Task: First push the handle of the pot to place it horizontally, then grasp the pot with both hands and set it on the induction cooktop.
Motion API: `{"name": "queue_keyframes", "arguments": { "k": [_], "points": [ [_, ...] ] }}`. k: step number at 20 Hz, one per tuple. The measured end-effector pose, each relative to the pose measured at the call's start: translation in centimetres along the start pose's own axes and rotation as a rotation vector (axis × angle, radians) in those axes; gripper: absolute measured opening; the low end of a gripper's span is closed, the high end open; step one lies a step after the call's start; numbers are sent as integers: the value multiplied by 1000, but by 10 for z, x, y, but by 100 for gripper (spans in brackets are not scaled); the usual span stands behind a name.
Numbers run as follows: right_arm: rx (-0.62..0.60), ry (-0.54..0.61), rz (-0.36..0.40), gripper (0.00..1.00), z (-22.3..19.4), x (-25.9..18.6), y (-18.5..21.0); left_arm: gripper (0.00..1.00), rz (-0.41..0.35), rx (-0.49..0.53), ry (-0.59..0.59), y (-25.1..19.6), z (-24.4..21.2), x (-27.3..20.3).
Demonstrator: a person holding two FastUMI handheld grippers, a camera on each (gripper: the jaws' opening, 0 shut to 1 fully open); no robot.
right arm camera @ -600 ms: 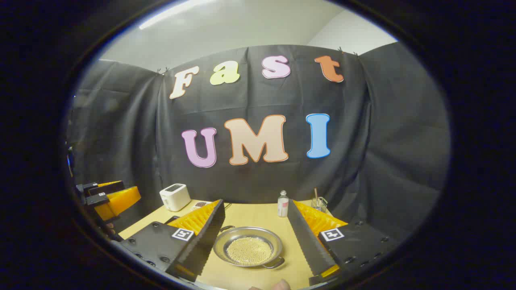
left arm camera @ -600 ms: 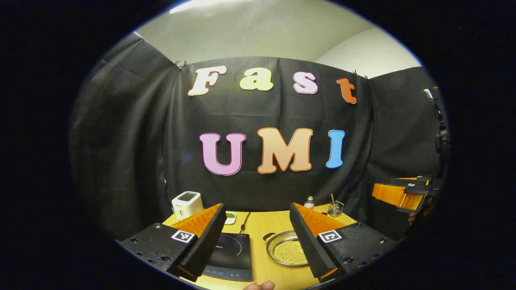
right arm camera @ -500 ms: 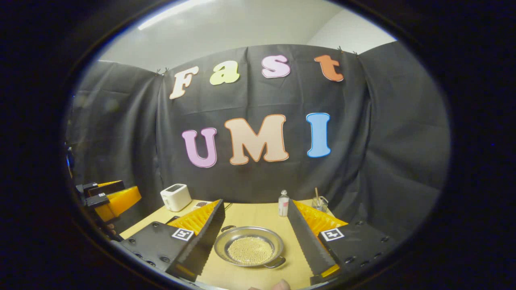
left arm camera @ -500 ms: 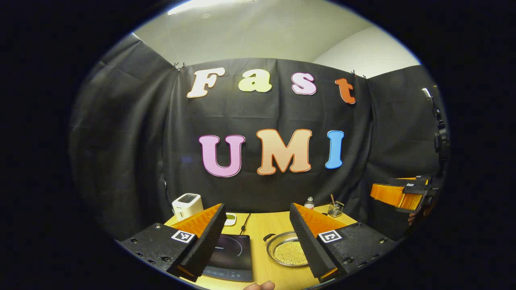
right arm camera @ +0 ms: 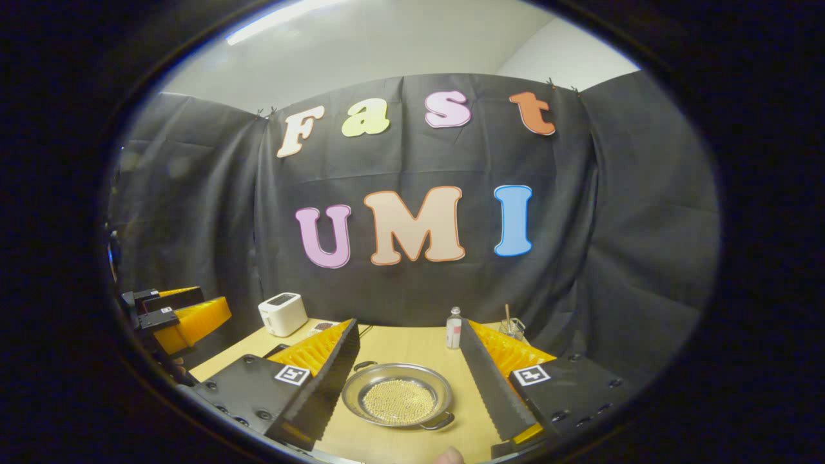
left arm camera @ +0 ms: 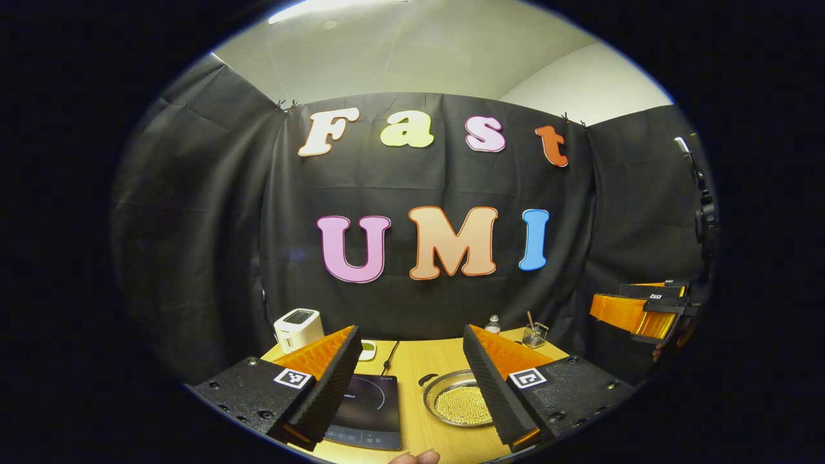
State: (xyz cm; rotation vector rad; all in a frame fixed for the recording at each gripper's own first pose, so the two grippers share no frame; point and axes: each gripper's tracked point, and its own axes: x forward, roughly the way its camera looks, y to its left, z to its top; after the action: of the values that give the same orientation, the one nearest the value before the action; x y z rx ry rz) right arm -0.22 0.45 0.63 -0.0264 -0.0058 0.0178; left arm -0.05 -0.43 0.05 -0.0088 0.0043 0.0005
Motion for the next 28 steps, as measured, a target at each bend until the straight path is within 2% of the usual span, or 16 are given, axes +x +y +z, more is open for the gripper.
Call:
{"name": "queue_keyframes", "arguments": {
  "k": [1, 3, 4, 6, 7, 10, 11, 13, 14, 16, 19, 20, 23, 26, 27, 28],
  "points": [
    [1, 1, 0, 99, 0, 0, 0, 95, 2, 1, 3, 2, 0, -1],
    [2, 7, 3, 99, -2, 1, 2, 95, 7, 4, 4, 5, -1, 0],
    [2, 9, 5, 99, -3, 1, 4, 92, 7, 4, 4, 6, 0, 1],
    [-1, 12, 5, 99, -5, 3, 5, 92, 5, 2, 5, 6, -1, 1],
    [-4, 13, 5, 99, -4, 4, 5, 95, 4, 3, 6, 7, -1, 2],
    [-13, 18, 8, 98, -7, 6, 8, 92, 0, 0, 2, 9, -1, 1],
    [-19, 23, 2, 97, -10, 5, 8, 95, 0, 0, 3, 10, -1, 2],
    [-28, 27, -1, 84, -10, 8, 9, 96, -2, -1, 4, 11, -2, 4],
    [-33, 31, -3, 73, -13, 8, 9, 92, -1, 0, 4, 13, -2, 3],
    [-42, 40, 8, 51, -15, 9, 14, 95, 0, 0, 3, 15, -1, 3],
    [-70, 74, -55, 19, -28, 13, 1, 92, -1, -1, 1, 19, -1, 5],
    [-59, 80, -43, 10, -29, 14, 6, 92, -2, -2, -2, 21, 0, 5],
    [-35, 92, -40, 8, -35, 19, 11, 92, -3, -3, -3, 26, -1, 6],
    [-7, 179, -30, 0, -65, 22, 12, 92, -12, -15, 1, 29, -5, 6],
    [-18, 170, -19, 7, -63, 24, 14, 93, -19, -16, 5, 29, -7, 7],
    [-30, 171, -8, 0, -63, 26, 17, 95, -23, -14, 8, 30, -7, 7]
  ]
}}
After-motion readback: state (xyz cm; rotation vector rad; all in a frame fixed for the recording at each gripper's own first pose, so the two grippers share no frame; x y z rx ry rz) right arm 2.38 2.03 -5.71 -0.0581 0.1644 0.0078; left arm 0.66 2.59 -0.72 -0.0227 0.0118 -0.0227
